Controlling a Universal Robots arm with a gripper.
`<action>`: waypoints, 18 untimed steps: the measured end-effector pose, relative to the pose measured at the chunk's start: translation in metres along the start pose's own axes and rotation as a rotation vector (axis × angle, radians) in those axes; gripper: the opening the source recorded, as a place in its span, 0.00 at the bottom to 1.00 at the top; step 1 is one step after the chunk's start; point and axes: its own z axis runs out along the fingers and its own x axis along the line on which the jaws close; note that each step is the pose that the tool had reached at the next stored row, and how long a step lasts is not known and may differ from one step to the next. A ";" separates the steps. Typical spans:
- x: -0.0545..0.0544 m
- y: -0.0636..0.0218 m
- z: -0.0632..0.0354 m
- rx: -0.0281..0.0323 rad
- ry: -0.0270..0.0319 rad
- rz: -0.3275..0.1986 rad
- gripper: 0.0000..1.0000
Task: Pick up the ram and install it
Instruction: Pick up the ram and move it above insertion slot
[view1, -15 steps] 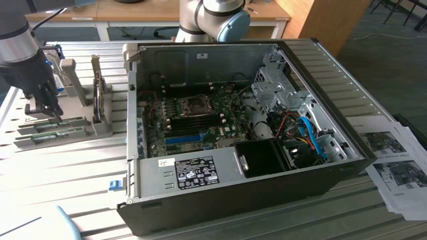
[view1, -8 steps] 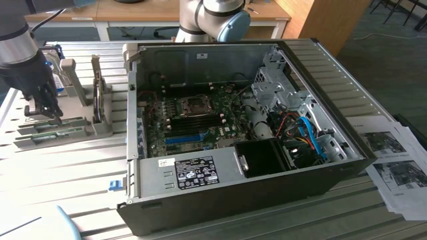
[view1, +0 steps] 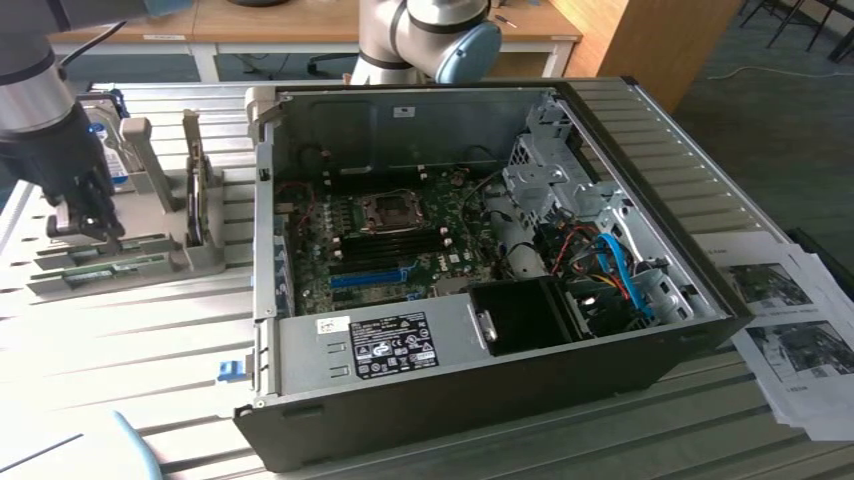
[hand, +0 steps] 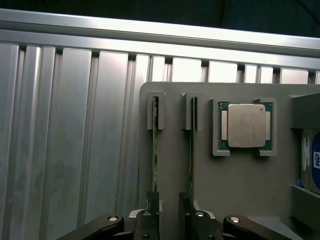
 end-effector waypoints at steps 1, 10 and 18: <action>0.001 0.0000 0.0000 0.0001 0.0000 0.000 0.29; 0.007 0.0004 0.0000 0.0001 -0.0001 0.000 0.29; 0.011 0.0006 -0.0001 0.0001 0.0000 0.000 0.29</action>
